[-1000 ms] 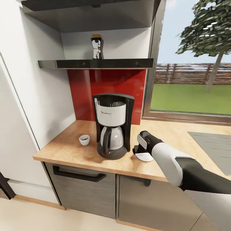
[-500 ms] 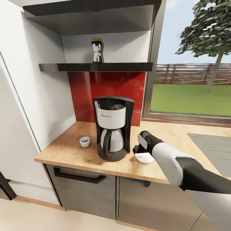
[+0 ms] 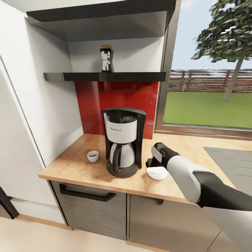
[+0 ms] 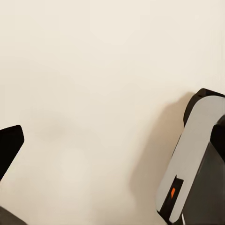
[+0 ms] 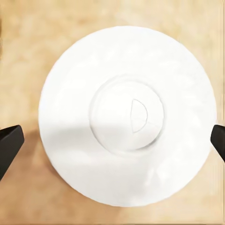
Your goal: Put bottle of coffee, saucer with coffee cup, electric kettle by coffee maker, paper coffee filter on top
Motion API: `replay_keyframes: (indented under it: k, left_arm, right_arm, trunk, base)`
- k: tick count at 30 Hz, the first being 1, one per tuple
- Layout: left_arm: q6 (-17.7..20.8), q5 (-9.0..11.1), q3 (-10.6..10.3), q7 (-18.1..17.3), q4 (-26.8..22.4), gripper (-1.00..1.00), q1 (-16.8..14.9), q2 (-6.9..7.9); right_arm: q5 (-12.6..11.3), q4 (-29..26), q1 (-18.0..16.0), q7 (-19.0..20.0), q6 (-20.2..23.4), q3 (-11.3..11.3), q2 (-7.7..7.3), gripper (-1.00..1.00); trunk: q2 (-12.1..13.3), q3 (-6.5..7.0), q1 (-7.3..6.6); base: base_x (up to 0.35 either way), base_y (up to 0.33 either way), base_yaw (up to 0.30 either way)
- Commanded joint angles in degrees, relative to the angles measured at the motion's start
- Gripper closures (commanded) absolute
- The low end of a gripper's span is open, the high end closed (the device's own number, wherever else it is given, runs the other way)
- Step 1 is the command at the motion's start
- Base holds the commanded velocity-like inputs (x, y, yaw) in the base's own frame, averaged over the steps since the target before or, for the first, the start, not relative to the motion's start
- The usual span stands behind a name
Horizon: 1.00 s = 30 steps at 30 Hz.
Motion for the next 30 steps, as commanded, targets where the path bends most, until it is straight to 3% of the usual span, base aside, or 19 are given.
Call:
replay_keyframes:
  k: [1, 30]
  left_arm:
    - [-0.02, 0.42, 0.15, -0.42, -0.06, -1.0, 0.02, 0.0]
    - [0.03, 0.2, 0.24, -0.42, -0.38, -1.0, 0.02, 0.07]
  right_arm:
    - [0.09, -0.08, -0.02, -0.32, 0.18, -0.48, 0.02, -1.0]
    - [0.12, -0.08, -0.02, 0.03, -0.02, -0.47, -0.17, -1.0]
  trunk:
    - [0.37, 0.12, -0.22]
    - [12.0, 5.33, -6.59]
  base:
    - [0.0, 0.0, 0.0]
    - [0.0, 0.0, 0.0]
